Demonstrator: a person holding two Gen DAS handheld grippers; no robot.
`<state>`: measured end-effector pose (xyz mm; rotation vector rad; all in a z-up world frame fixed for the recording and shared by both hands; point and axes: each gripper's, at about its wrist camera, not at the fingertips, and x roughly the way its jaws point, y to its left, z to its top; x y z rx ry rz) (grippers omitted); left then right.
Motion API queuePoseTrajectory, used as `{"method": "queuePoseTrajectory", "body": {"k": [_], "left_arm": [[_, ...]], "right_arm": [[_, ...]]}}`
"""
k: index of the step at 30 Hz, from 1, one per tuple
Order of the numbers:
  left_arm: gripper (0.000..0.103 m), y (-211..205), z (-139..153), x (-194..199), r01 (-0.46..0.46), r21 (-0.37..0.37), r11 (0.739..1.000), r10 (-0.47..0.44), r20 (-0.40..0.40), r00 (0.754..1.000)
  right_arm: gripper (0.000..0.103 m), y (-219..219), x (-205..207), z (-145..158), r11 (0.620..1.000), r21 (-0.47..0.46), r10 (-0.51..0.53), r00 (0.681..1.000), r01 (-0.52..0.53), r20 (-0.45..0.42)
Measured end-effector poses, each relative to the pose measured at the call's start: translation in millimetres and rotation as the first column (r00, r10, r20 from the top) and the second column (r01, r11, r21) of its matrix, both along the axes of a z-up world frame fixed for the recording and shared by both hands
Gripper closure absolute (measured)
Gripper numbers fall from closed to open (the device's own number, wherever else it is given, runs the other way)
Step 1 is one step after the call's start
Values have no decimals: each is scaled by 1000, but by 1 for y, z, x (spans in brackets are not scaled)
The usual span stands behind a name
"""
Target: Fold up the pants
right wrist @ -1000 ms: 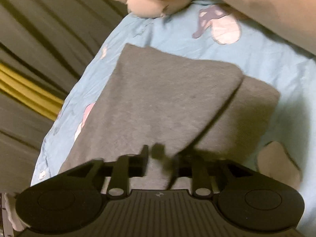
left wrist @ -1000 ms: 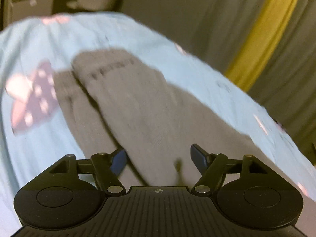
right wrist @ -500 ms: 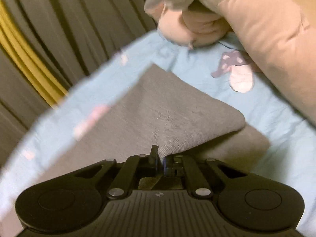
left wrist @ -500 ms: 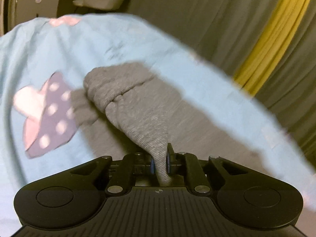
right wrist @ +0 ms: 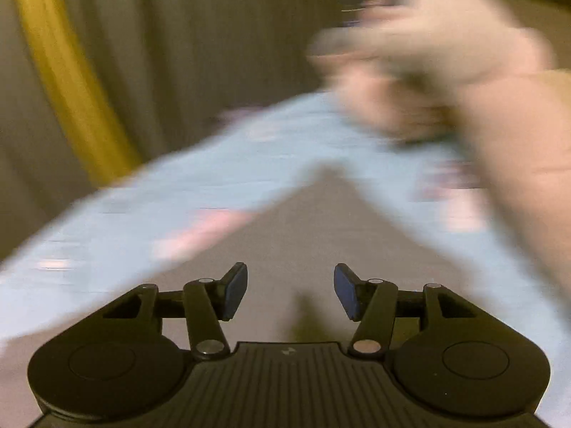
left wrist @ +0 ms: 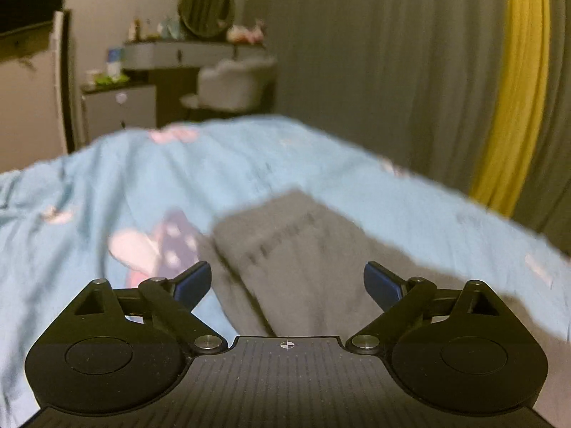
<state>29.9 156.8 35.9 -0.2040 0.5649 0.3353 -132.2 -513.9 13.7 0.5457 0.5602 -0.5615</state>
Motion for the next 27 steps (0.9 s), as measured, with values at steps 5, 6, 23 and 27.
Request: {"method": "queuePoseTrajectory", "body": {"k": [5,6,23,27], "left_arm": [[6,-20,-25,30,34,97,995,-12,-218,976],[6,-19,-29,24,50,77,996,-29,-255,967],[0,7,-59,32,20,-81,996,-46,-326,944],[0,7,-60,33,18,-85,996,-45,-327,944]], "right_arm": [[48,81,119,-12,812,336,441,879,-476,181],[48,101,143,-18,759,371,501,844,-536,194],[36,242,308,-82,523,518,799,601,-677,-22],[33,251,318,-95,492,590,806,591,-640,-31]]}}
